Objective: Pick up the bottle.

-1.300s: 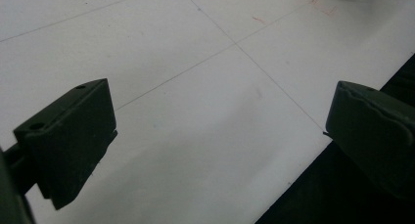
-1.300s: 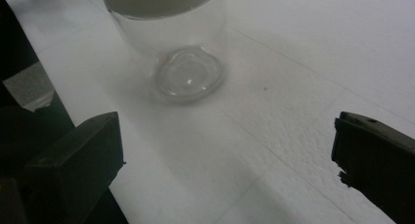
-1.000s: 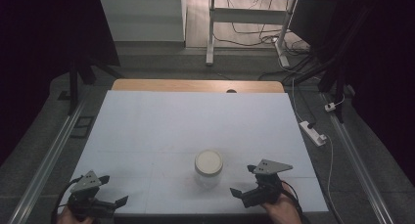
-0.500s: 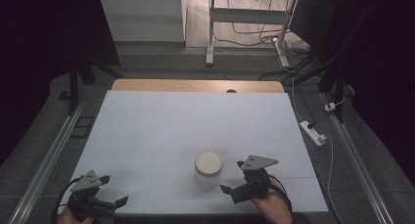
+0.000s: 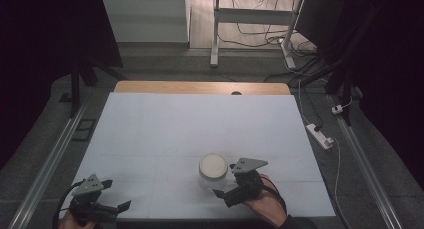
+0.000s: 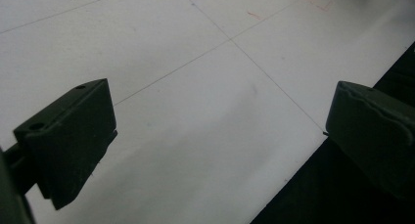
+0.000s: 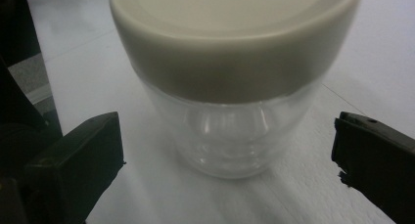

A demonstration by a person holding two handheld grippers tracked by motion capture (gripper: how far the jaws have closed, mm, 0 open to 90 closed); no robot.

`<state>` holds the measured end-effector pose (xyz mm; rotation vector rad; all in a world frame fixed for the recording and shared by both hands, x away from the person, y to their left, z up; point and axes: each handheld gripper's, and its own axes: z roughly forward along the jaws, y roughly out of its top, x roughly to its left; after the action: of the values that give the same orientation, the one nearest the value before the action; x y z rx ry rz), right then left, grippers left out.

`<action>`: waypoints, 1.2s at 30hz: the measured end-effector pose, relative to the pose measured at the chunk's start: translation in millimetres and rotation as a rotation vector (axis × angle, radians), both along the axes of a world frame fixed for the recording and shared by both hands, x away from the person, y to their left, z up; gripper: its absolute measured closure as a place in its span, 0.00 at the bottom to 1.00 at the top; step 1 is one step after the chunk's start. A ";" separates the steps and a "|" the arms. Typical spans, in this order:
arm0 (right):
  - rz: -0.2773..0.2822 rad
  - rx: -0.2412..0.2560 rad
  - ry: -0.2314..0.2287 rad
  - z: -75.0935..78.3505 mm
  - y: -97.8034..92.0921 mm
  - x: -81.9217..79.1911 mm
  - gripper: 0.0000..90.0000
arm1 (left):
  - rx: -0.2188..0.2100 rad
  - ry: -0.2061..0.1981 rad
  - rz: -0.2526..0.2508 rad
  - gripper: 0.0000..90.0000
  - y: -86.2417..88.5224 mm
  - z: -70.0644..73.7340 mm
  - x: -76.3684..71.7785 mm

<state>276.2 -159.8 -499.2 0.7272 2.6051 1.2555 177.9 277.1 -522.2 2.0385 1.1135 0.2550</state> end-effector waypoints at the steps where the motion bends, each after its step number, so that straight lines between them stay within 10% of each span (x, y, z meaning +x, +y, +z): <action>1: 0.000 -0.002 -0.003 -0.8 2.0 1.0 0.00 | 0.001 0.001 -0.001 0.00 0.0 0.0 0.1; 36: 0.022 0.018 -0.081 -10.8 27.7 14.8 0.07 | 0.017 -0.001 -0.022 0.00 -2.1 -0.2 0.1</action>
<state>291.0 -132.2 -510.0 0.6390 2.5468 1.2884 178.0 275.0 -522.4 2.0644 1.0914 0.2547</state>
